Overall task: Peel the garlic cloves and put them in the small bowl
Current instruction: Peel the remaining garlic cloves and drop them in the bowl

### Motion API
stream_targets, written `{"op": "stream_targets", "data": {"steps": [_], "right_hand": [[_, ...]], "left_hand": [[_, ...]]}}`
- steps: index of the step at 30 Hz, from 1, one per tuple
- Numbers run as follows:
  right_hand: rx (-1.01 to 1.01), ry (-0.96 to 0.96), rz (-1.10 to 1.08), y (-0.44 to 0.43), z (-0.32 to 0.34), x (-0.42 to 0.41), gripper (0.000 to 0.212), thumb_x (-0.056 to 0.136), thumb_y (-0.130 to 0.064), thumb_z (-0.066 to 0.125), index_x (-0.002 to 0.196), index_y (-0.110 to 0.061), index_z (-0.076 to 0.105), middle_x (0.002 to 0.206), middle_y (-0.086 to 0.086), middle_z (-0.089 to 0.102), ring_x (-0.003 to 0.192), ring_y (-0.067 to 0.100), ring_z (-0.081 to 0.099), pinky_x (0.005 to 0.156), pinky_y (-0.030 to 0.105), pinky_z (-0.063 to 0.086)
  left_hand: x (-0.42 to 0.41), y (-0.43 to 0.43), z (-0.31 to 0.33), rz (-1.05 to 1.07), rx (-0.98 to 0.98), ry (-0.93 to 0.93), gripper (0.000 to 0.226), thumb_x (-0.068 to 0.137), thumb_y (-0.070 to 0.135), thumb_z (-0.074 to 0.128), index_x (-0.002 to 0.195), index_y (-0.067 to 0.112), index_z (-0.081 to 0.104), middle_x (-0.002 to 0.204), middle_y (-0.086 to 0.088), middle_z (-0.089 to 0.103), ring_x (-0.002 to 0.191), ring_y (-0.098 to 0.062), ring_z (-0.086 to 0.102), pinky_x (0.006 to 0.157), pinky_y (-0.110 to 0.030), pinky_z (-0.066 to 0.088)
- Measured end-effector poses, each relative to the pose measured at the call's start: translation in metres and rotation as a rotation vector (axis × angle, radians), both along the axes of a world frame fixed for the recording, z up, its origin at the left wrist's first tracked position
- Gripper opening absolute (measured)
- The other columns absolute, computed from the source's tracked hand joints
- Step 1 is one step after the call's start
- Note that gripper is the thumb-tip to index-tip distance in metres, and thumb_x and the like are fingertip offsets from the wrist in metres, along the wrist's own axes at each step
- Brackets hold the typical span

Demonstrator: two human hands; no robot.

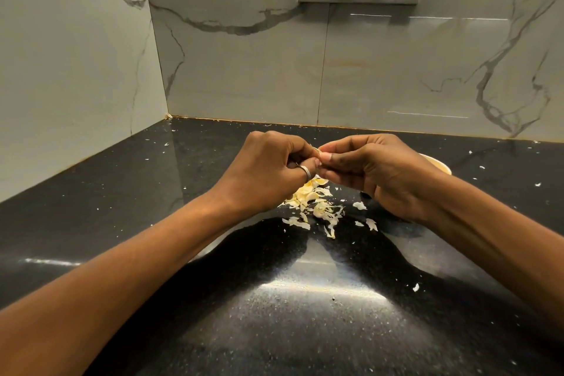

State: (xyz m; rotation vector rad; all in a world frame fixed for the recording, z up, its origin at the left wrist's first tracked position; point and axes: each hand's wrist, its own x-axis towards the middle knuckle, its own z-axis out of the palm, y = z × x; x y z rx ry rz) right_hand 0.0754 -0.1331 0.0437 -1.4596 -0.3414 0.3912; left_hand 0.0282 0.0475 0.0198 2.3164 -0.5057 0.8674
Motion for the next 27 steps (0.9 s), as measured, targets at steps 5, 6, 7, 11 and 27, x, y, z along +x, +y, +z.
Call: {"op": "stream_targets", "data": {"steps": [5, 6, 7, 11, 27], "right_hand": [[-0.001, 0.006, 0.007, 0.0003, -0.0007, 0.0002, 0.014, 0.087, 0.010, 0.065, 0.098, 0.005, 0.073, 0.089, 0.019, 0.075, 0.076, 0.020, 0.073, 0.069, 0.024, 0.062], [-0.004, 0.005, 0.012, 0.0004, -0.0009, -0.0002, 0.014, 0.087, 0.010, 0.065, 0.099, 0.005, 0.073, 0.089, 0.019, 0.075, 0.076, 0.020, 0.073, 0.069, 0.024, 0.062], [-0.005, 0.003, 0.019, 0.0008, -0.0014, -0.0006, 0.015, 0.087, 0.010, 0.065, 0.100, 0.006, 0.072, 0.089, 0.019, 0.075, 0.076, 0.020, 0.073, 0.069, 0.023, 0.062], [0.015, 0.003, 0.020, 0.0024, -0.0019, -0.0030, 0.017, 0.087, 0.011, 0.064, 0.102, 0.009, 0.071, 0.089, 0.019, 0.074, 0.075, 0.020, 0.073, 0.068, 0.024, 0.062], [0.023, 0.030, -0.028, 0.0022, 0.0008, -0.0042, 0.015, 0.086, 0.009, 0.066, 0.099, 0.007, 0.072, 0.090, 0.020, 0.075, 0.075, 0.020, 0.074, 0.070, 0.024, 0.062]], "left_hand": [[0.0003, 0.0008, -0.0002, -0.001, -0.003, 0.005, 0.010, 0.092, 0.017, 0.072, 0.099, 0.014, 0.078, 0.063, 0.004, 0.068, 0.053, -0.013, 0.064, 0.052, -0.039, 0.055], [0.0004, 0.0009, -0.0005, 0.003, -0.005, 0.005, 0.010, 0.092, 0.017, 0.071, 0.098, 0.014, 0.078, 0.063, 0.006, 0.067, 0.053, -0.011, 0.064, 0.052, -0.038, 0.055], [0.0005, 0.0009, -0.0009, 0.008, -0.004, 0.002, 0.009, 0.092, 0.017, 0.071, 0.097, 0.014, 0.078, 0.063, 0.009, 0.066, 0.054, -0.009, 0.063, 0.053, -0.036, 0.055], [-0.0006, 0.0003, -0.0006, 0.007, -0.003, -0.013, 0.011, 0.092, 0.018, 0.071, 0.095, 0.010, 0.077, 0.064, 0.019, 0.060, 0.056, 0.003, 0.061, 0.054, -0.024, 0.055], [0.0028, -0.0011, -0.0077, 0.047, 0.114, -0.044, 0.024, 0.096, 0.032, 0.058, 0.103, 0.014, 0.072, 0.077, 0.014, 0.061, 0.065, -0.004, 0.057, 0.062, -0.032, 0.053]]}}
